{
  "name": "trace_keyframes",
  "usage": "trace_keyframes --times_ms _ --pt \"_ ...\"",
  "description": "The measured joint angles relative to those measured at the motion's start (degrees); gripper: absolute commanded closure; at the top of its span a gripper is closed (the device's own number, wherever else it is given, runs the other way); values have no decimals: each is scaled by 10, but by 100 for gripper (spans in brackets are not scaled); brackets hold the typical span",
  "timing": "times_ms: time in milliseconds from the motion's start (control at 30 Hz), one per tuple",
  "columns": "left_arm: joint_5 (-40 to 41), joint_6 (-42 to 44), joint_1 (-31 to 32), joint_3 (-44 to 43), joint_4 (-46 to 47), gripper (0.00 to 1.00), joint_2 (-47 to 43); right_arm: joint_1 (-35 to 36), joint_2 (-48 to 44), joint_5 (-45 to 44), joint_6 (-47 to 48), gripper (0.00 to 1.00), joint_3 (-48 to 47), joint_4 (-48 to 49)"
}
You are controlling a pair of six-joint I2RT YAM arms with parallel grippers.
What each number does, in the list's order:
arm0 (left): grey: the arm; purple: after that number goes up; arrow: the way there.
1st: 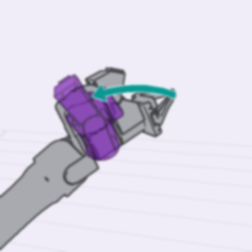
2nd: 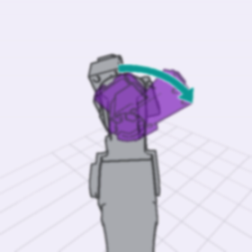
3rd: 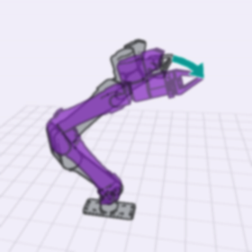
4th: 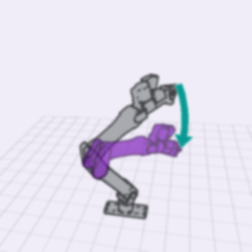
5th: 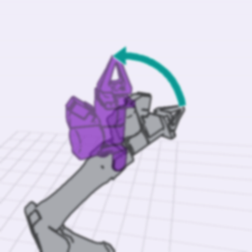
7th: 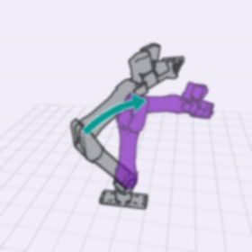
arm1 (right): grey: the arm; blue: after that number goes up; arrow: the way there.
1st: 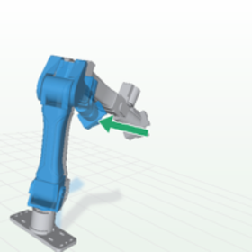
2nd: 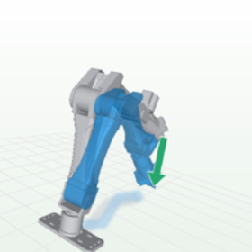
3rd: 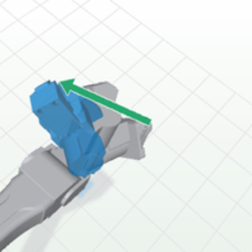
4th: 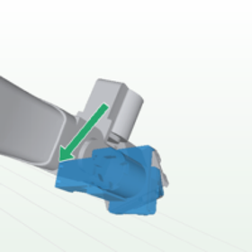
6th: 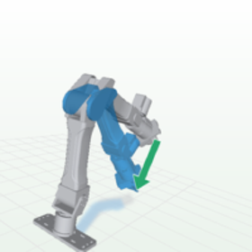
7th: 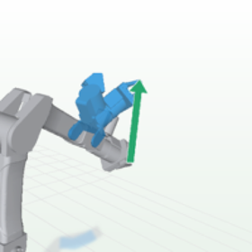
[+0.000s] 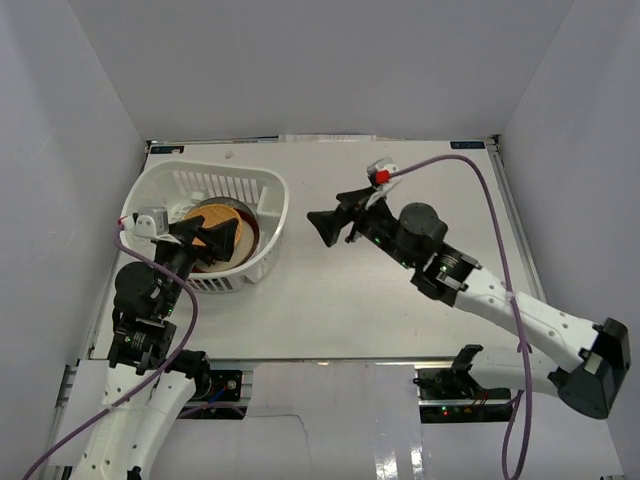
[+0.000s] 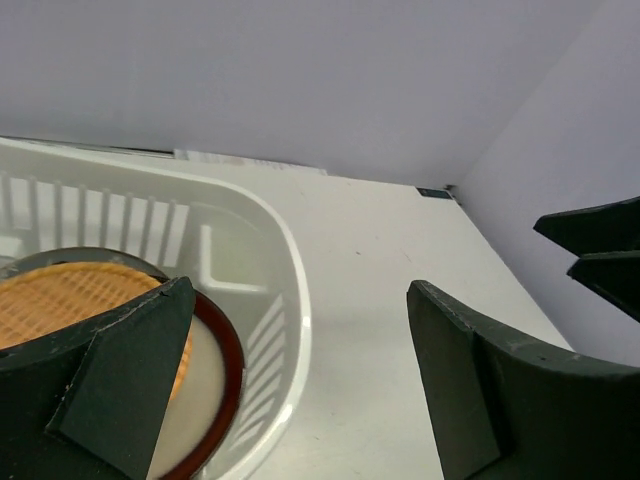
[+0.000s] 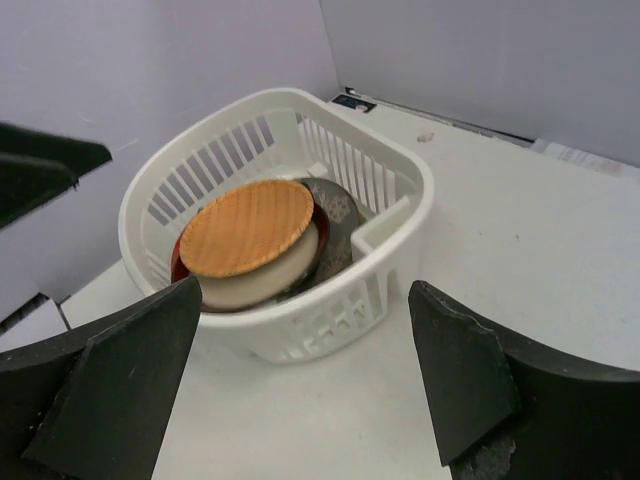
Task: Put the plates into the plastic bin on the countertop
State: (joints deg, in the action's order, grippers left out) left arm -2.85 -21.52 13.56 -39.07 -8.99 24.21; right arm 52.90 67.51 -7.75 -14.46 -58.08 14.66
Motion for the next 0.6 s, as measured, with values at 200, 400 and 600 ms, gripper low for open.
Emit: trace_keyframes --times_ms 200,400,600 --pt "-60 -27 0 -17 -2 2 9 0 -196 -15 12 10 172 -16" --pt "-89 -35 0 -18 -32 2 -30 1 -384 -81 12 10 276 -58" --pt "-100 -45 0 -18 -66 2 -41 0 -405 -133 11 10 298 -91"
